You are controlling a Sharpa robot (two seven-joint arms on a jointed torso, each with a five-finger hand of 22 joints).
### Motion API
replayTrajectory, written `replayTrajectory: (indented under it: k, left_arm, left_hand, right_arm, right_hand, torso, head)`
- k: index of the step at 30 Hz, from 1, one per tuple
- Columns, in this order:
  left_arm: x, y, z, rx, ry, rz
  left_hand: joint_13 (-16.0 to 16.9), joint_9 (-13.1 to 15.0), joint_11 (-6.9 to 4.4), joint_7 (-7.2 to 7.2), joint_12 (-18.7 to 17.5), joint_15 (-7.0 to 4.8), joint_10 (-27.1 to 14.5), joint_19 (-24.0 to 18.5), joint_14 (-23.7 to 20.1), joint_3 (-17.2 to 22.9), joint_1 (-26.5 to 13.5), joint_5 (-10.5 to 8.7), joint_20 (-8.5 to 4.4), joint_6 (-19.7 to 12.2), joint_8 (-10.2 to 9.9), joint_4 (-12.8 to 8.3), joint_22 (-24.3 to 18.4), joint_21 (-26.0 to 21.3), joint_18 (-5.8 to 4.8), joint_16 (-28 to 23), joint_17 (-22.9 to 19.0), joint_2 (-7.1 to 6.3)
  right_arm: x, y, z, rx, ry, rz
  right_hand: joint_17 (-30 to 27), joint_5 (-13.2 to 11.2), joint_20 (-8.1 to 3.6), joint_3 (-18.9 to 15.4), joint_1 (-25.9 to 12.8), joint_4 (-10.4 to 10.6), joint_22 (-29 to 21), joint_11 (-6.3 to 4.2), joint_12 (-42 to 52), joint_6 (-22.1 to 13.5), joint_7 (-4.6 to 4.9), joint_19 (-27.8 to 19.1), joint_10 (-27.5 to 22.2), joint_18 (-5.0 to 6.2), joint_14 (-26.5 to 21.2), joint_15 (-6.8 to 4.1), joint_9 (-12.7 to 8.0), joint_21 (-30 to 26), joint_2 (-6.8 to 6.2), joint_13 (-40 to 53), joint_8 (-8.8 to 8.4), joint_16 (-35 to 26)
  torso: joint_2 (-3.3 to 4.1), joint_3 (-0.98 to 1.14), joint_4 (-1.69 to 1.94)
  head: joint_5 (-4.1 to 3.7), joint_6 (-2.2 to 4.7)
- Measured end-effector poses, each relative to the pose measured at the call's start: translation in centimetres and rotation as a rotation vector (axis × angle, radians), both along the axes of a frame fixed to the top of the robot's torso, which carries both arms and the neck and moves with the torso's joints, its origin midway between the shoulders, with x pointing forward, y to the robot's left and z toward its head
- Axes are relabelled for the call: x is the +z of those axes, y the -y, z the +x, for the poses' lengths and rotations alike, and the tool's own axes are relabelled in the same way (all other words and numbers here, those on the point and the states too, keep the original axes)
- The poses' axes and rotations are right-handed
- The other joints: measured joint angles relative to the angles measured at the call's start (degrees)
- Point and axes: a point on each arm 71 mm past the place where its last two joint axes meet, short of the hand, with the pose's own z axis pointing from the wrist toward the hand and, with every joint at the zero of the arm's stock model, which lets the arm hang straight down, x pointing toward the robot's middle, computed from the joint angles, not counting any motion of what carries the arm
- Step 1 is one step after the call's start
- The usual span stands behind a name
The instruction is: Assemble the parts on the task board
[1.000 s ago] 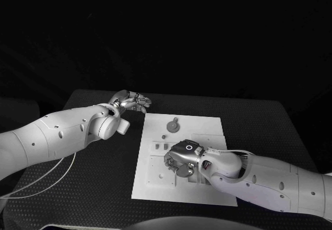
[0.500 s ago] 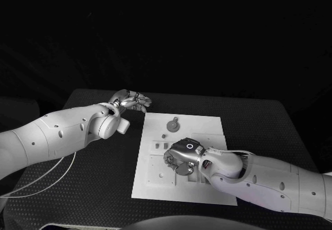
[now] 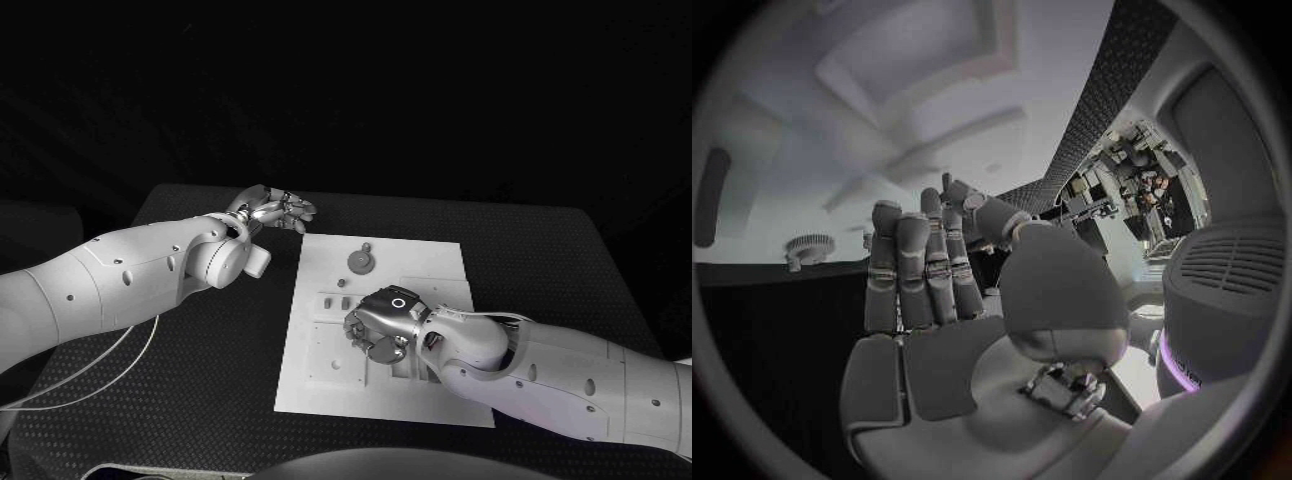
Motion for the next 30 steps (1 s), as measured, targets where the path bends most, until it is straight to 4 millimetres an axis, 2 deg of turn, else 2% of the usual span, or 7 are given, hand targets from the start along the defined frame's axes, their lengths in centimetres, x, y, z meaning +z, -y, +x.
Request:
replayTrajectory:
  k: [30]
  left_arm:
    - [0.0, 0.05, 0.0, -0.001, -0.001, -0.001]
  left_hand:
    - [-0.04, 0.01, 0.0, -0.15, 0.0, 0.0, 0.0, 0.0, 0.0, -0.15, 0.0, 0.0, 0.0, -0.15, 0.0, 0.15, -0.04, 0.0, 0.0, -0.23, 0.21, 0.0]
  right_arm:
    - [-0.53, -0.42, 0.3, 0.003, -0.016, -0.032]
  right_hand:
    - [0.07, 0.0, 0.02, -0.01, -0.23, 0.0, -0.01, 0.21, 0.0, -0.07, -0.06, -0.01, 0.21, 0.0, -0.01, 0.03, -0.06, -0.1, -0.23, -0.04, -0.17, -0.24]
  torso:
    - [0.0, 0.0, 0.04]
  head:
    - [0.07, -0.35]
